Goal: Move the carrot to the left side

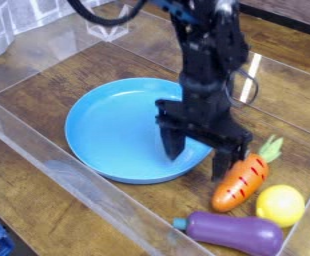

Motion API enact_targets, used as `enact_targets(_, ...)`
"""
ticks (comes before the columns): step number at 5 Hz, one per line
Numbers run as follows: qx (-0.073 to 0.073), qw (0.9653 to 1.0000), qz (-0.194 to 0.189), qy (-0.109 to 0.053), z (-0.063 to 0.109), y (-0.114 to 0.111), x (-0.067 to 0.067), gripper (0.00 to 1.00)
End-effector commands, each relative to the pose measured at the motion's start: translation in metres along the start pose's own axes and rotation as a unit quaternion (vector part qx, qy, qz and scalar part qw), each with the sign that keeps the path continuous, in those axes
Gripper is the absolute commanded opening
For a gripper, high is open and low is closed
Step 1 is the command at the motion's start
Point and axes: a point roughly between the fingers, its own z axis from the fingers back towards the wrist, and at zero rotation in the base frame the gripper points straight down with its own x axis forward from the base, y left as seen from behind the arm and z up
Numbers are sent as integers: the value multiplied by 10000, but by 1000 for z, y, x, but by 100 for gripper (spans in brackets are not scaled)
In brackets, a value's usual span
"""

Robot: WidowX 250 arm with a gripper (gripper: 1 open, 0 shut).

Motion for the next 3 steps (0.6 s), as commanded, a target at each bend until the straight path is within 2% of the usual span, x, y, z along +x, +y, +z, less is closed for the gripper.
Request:
enact_targets(1, 10, 9969, 176, -763, 60, 15, 23, 100)
enact_targets(2, -79, 9968, -144, -788, 58, 11, 29, 100)
enact_targets(3, -194, 9949, -639, -758, 49, -2, 31, 100)
